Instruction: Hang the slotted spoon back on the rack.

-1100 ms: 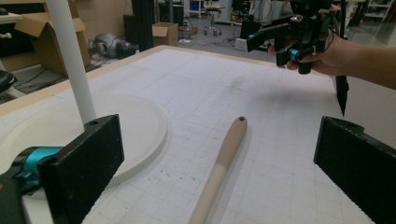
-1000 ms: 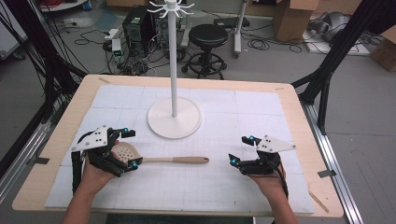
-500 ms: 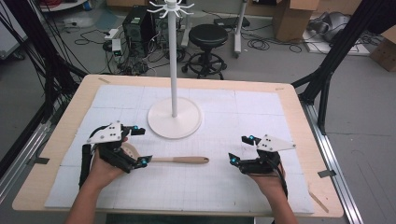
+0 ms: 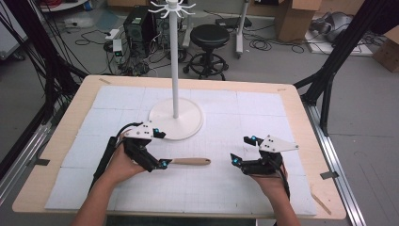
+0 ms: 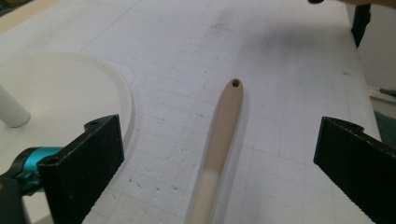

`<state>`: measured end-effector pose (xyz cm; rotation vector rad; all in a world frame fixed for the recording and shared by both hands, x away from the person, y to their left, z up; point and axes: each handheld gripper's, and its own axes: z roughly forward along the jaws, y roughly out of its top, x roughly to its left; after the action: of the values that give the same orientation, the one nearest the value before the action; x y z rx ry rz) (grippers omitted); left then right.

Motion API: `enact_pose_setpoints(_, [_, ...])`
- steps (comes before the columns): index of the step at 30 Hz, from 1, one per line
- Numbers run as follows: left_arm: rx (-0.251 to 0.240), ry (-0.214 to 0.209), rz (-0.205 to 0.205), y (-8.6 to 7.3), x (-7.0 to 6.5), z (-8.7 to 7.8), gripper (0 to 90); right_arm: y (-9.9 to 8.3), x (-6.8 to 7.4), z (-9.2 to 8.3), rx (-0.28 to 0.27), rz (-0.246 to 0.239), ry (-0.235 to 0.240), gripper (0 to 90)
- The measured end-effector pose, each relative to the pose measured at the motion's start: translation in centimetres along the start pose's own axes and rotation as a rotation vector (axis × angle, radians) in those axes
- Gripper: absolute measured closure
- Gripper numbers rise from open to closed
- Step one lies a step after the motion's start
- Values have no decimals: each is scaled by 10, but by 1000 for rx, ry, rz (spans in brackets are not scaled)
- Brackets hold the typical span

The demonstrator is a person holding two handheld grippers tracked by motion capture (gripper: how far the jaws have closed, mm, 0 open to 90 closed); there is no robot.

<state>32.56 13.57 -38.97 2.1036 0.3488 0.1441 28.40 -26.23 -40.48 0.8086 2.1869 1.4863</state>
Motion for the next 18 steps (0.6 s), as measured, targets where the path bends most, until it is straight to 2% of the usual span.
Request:
enact_pose_setpoints(2, [22, 0, -3, 3, 1, 7, 22, 0, 0, 1, -1, -8, 0, 178])
enact_pose_setpoints(3, [60, 1, -6, 4, 3, 13, 22, 0, 0, 1, 2, -15, -4, 178])
enact_pose_setpoints(4, [60, 1, -6, 4, 3, 13, 32, 1, 1, 2, 4, -14, -1, 178])
enact_pose_setpoints(5, [99, -6, -4, 3, 5, 18, 94, 1, 1, 2, 3, -17, 0, 178])
enact_pose_setpoints(7, [142, -31, -3, 1, 6, 24, 250, 1, 2, 2, 3, -16, 3, 178])
enact_pose_setpoints(8, [142, -31, -3, 1, 6, 24, 265, 1, 2, 2, 3, -16, 3, 178])
enact_pose_setpoints(9, [185, -26, 6, -1, 6, 29, 260, 1, 2, 2, 3, -15, 3, 178])
enact_pose_setpoints(10, [185, -26, 6, -1, 6, 29, 260, 1, 2, 2, 3, -16, 2, 178])
enact_pose_setpoints(13, [239, -19, 22, -2, 3, 39, 276, 1, 2, 3, 2, -23, 0, 178])
enact_pose_setpoints(15, [251, -19, 22, -3, 3, 40, 284, 2, 2, 3, 4, -21, 2, 178])
enact_pose_setpoints(18, [274, -21, 23, -4, 4, 44, 343, 2, 3, 3, 5, -20, 4, 178])
